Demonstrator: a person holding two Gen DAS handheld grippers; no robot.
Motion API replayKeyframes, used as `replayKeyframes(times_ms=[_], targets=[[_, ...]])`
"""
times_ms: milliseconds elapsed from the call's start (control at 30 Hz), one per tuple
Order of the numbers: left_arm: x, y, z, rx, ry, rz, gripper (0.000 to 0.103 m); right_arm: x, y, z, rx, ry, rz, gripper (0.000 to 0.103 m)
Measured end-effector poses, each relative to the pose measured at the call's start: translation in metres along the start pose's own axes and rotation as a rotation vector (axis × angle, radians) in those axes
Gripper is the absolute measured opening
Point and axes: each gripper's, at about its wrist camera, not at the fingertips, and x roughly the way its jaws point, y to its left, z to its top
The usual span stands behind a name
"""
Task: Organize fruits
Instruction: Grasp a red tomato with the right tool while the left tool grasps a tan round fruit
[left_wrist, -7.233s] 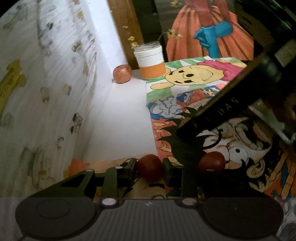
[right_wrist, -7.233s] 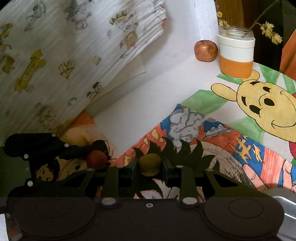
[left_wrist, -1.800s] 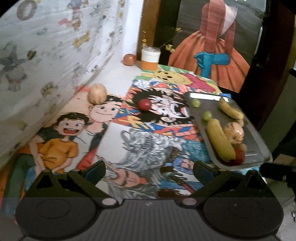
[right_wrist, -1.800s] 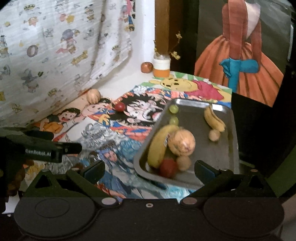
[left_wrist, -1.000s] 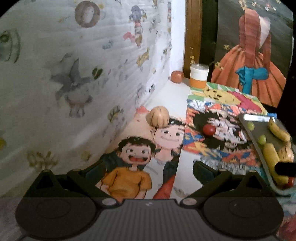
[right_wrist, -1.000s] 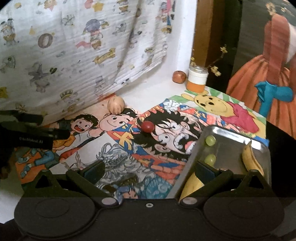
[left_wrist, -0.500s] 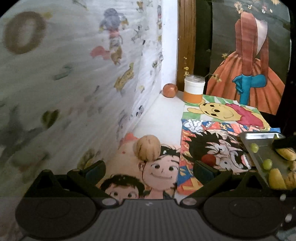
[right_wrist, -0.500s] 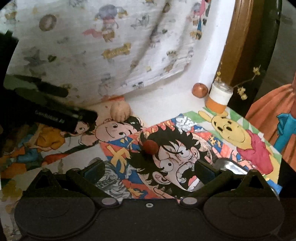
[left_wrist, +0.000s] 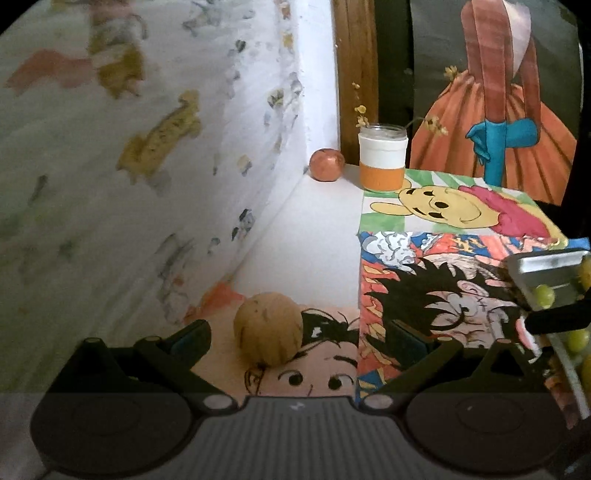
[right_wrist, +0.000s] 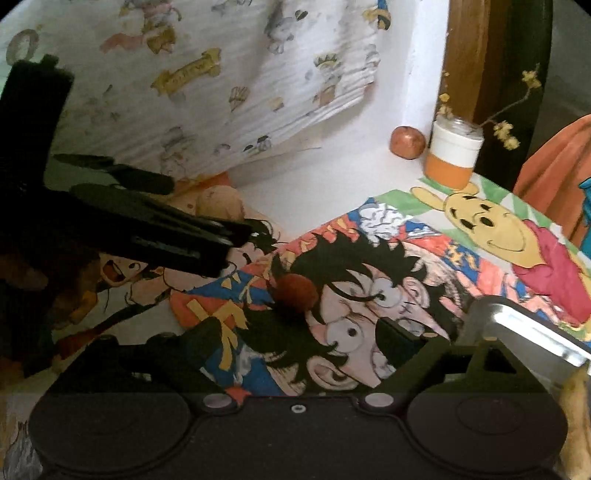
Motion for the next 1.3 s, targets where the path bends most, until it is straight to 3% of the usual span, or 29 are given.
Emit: replayKeyframes(times_ms=[367, 667, 900, 1300], targets=[[0.024, 0.016, -0.003, -0.08, -0.005, -0.023, 0.102, 0.027, -0.007, 0.005, 0.082, -0.022, -0.024, 0.064], [0.034, 0.025, -0.006, -0.134, -0.008, -0.015, 0.092, 0.041, -0.006, 0.007, 0.136, -0.032, -0.017, 0.05], [0.042, 0.032, -0.007, -0.171, 0.019, 0.007, 0.08, 0.045, -0.003, 0.008, 0.126, -0.039, -0.03, 0.044], [0.049, 0.028, -0.007, -0.158, 0.033, 0.008, 0.079, 0.045, 0.0, 0.008, 0.115, -0.044, -0.043, 0.039]])
